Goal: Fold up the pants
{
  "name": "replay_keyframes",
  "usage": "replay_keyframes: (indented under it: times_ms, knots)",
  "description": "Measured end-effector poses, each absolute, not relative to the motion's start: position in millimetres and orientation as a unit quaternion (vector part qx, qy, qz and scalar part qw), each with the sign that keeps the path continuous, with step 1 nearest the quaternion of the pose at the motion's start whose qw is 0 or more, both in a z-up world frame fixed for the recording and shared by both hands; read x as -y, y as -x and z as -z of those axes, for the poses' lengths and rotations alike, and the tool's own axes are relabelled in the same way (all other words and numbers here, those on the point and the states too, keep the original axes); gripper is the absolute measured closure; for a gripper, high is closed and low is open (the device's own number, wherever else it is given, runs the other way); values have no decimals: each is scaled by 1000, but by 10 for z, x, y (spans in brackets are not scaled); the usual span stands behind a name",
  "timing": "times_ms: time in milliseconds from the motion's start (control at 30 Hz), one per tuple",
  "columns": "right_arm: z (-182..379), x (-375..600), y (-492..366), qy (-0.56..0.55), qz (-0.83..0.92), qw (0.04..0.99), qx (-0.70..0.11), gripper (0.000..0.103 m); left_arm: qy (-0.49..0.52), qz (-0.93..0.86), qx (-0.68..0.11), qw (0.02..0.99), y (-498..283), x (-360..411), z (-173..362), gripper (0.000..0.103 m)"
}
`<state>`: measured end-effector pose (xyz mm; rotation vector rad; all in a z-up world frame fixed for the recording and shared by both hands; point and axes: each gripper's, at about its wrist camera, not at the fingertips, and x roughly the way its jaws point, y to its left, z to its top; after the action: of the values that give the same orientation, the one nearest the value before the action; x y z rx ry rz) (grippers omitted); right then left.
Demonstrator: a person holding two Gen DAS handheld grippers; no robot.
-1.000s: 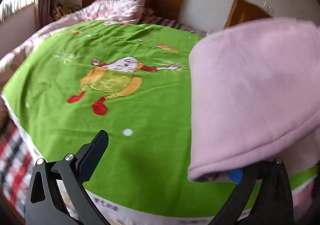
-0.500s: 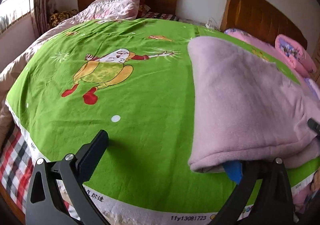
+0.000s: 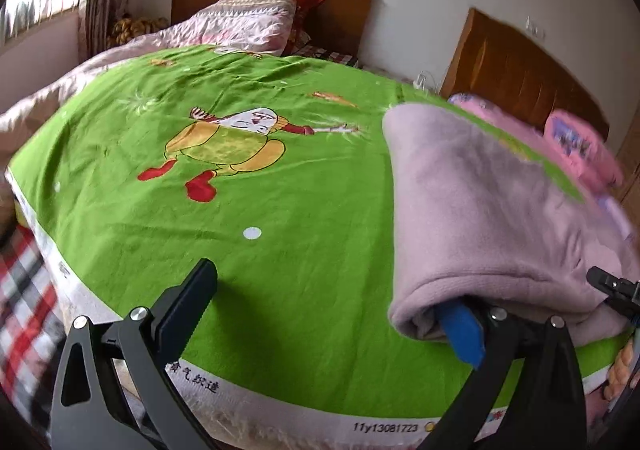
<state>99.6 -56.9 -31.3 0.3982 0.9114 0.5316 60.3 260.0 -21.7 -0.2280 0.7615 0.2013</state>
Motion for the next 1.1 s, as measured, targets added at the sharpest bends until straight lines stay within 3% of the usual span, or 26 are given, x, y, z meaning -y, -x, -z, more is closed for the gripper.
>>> replay_keyframes:
  times_ms: [133,333,400,433,500,633,700,767,900,1033,1100]
  knots:
    - [292,605,-1007,-189,-238,844,-441,85,85,-102,-379,916,-592,-2576,225,1]
    - [195,707,-916,-180,-254,845,-434,70,-30,-111,-376,920,-367,-2440,139,1]
    - [104,815,-845,-166,-235,858,-425,38,-91,-138,-372,913,-234,-2410,118,1]
    - [38,887,-800,-155,-217,871,-413,35,-125,-159,-371,906,-166,-2407,117,1]
    - [-64,964,-752,-144,-204,885,-394,35,-140,-182,-363,903,-75,-2443,37,1]
    - [-334,843,-651,-98,-214,910,-342,36,-38,-134,-282,949,36,-2435,-603,1]
    - [-438,604,-627,-57,-234,917,-317,49,-12,-85,-264,961,-56,-2281,-783,1]
    - [-460,344,-665,-24,-255,914,-314,52,10,-12,-268,963,-277,-2053,-848,1]
    - [-292,24,-729,26,-273,897,-347,54,-17,30,-325,945,-772,-1652,-566,1]
    - [39,137,-800,12,-266,874,-406,60,-19,19,-413,910,-981,-1658,11,1]
    - [127,284,-790,-18,-286,867,-407,60,-33,25,-409,912,-942,-1680,145,1]
